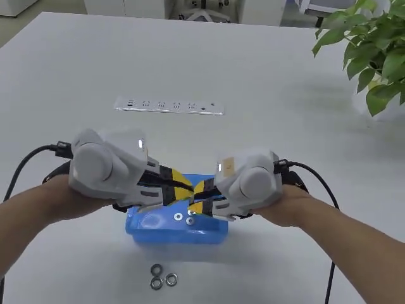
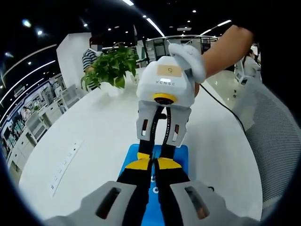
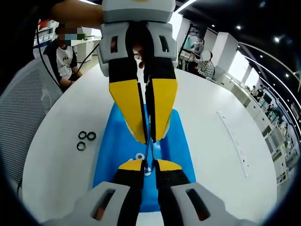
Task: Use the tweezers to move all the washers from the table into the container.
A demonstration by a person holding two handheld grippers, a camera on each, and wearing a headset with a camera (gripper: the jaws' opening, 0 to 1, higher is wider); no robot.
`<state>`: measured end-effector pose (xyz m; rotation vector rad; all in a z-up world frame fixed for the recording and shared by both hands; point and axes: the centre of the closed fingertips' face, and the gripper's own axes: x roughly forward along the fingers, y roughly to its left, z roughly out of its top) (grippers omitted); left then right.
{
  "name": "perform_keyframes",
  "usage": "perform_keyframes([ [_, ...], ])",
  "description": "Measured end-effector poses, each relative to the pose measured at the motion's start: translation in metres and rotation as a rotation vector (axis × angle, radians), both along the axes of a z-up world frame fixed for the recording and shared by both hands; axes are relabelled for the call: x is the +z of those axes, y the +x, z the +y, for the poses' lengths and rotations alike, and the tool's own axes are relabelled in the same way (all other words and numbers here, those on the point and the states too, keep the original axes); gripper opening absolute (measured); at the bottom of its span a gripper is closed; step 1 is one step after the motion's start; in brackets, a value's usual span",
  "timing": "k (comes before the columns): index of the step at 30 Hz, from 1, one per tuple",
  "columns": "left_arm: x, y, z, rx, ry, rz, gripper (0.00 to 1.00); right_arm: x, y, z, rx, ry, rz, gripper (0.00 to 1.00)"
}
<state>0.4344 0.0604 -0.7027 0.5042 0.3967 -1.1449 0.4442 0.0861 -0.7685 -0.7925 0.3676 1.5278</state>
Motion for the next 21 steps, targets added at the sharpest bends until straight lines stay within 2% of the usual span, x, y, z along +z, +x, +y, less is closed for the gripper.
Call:
perform_keyframes([
  [12, 0.001, 0.003, 0.001, 0.025, -0.009, 0.028, 0.06, 0.005, 0.002, -0.001, -0.04, 0.015, -0.005, 0.19],
  [15, 0.002, 0.003, 0.001, 0.026, -0.007, 0.027, 0.06, 0.01, 0.003, -0.001, -0.073, 0.037, 0.017, 0.21],
  [17, 0.002, 0.002, 0.001, 0.025, -0.009, 0.031, 0.06, 0.015, 0.004, -0.002, -0.102, 0.066, 0.05, 0.23],
  [19, 0.002, 0.001, 0.002, 0.04, -0.015, 0.055, 0.06, 0.018, 0.004, -0.004, -0.112, 0.067, 0.055, 0.24],
  [21, 0.003, 0.002, 0.002, 0.041, -0.014, 0.049, 0.06, 0.021, 0.003, -0.007, -0.13, 0.069, 0.064, 0.27],
])
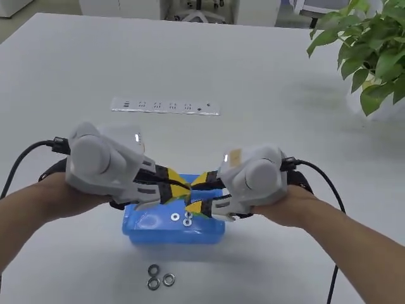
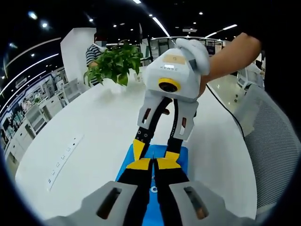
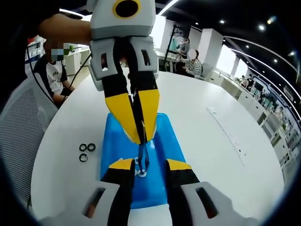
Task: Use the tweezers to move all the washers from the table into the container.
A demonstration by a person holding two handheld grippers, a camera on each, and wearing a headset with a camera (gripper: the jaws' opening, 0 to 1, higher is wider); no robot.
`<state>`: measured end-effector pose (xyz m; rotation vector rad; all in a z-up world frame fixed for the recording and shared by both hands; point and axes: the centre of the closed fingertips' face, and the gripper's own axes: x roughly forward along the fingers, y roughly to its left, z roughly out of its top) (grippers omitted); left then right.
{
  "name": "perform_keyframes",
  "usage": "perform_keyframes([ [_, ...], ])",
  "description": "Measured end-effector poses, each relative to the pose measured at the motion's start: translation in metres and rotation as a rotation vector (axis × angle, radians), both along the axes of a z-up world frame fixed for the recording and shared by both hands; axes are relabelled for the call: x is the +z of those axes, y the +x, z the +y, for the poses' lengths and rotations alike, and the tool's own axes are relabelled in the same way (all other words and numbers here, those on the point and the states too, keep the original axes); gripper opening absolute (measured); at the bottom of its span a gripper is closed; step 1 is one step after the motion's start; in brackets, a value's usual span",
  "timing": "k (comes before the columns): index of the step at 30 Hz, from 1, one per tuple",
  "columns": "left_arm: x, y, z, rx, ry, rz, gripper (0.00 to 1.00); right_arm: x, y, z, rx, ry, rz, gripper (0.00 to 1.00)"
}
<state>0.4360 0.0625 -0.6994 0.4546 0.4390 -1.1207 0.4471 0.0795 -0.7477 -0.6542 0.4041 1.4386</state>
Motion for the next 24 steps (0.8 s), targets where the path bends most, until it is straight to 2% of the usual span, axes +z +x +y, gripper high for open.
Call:
perform_keyframes([
  [5, 0.003, 0.001, 0.002, 0.017, -0.009, 0.01, 0.05, 0.007, -0.003, -0.004, -0.033, 0.017, 0.012, 0.32],
  [11, 0.011, 0.0, 0.006, 0.028, -0.003, -0.001, 0.05, 0.014, -0.008, -0.012, -0.093, 0.036, 0.04, 0.39],
  [24, 0.029, -0.01, 0.01, 0.044, -0.014, -0.011, 0.06, 0.022, -0.023, -0.026, -0.148, 0.048, 0.041, 0.52],
])
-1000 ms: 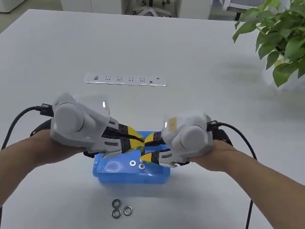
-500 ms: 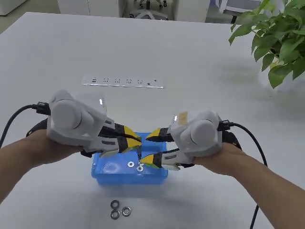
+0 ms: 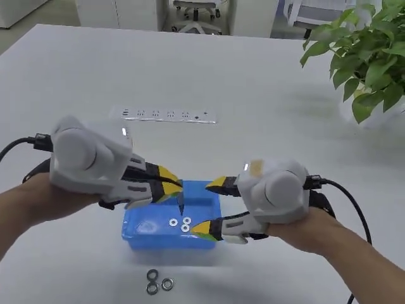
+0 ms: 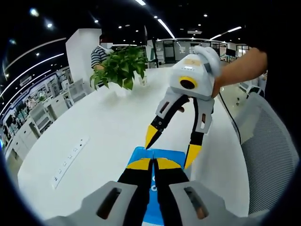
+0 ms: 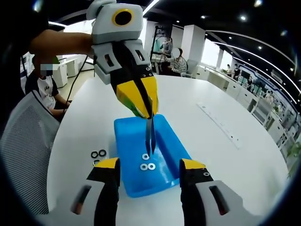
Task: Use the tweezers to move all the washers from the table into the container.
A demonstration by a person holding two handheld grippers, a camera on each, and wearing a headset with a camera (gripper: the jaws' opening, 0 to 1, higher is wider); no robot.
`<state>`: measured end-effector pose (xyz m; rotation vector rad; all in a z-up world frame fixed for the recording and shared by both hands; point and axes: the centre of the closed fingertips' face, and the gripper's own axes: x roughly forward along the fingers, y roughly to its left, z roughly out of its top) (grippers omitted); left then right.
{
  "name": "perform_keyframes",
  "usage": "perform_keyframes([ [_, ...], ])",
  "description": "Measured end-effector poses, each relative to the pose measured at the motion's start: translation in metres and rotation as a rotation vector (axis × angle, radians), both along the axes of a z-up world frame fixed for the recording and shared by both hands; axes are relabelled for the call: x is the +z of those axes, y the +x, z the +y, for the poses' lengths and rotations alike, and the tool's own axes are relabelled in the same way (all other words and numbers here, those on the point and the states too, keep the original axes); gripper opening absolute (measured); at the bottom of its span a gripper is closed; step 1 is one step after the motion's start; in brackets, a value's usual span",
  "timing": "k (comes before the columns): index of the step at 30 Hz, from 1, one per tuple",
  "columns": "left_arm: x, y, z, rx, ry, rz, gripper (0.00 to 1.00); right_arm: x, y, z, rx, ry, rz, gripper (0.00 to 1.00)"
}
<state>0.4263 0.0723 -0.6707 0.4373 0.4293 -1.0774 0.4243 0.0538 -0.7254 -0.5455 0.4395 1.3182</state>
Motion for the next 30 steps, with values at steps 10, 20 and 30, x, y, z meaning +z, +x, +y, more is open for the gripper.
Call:
perform_keyframes([
  [10, 0.01, -0.005, 0.002, 0.022, -0.029, 0.008, 0.05, 0.004, -0.01, -0.011, -0.056, 0.024, 0.017, 0.6],
  [20, 0.02, -0.017, 0.003, 0.024, -0.041, 0.005, 0.05, 0.004, -0.022, -0.021, -0.097, 0.033, 0.023, 0.64],
  [30, 0.027, -0.03, 0.01, 0.038, -0.053, 0.003, 0.05, 0.001, -0.034, -0.028, -0.113, 0.033, 0.026, 0.7],
])
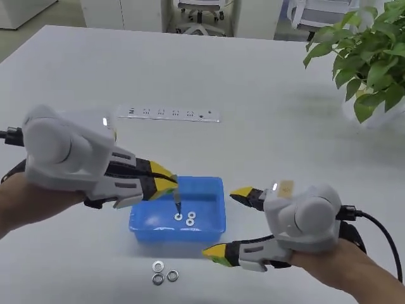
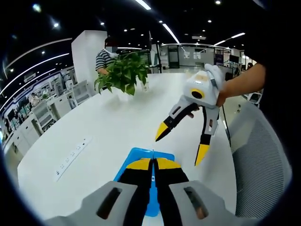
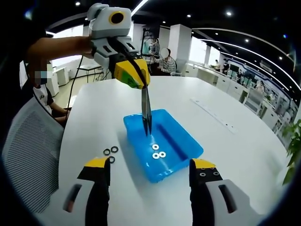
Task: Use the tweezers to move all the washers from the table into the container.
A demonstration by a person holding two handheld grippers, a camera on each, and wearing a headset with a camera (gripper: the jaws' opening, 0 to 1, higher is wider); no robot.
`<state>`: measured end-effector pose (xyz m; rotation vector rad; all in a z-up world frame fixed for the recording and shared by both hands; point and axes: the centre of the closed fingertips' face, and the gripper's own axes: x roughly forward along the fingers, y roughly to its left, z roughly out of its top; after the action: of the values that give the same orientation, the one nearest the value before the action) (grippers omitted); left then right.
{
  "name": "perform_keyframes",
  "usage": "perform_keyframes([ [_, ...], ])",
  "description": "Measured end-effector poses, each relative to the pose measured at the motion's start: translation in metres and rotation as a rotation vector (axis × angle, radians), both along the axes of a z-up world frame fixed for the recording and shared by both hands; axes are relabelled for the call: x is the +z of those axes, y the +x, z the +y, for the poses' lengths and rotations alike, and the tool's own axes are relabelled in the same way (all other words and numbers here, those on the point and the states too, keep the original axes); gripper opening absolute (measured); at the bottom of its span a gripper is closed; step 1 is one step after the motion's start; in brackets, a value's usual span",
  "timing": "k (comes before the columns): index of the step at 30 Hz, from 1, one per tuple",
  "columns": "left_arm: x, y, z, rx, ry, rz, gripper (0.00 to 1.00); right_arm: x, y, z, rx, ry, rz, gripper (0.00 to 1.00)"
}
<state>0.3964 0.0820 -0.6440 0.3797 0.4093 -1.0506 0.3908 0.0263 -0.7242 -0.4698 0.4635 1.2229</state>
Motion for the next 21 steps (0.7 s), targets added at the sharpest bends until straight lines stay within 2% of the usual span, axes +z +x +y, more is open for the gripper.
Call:
perform_keyframes([
  [4, 0.0, -0.006, -0.001, -0.01, 0.005, 0.001, 0.05, 0.0, -0.001, -0.002, -0.014, 0.006, 0.001, 0.74],
  [21, -0.007, -0.034, -0.008, -0.065, -0.001, 0.02, 0.05, -0.004, -0.015, -0.011, -0.027, 0.011, 0.02, 0.79],
])
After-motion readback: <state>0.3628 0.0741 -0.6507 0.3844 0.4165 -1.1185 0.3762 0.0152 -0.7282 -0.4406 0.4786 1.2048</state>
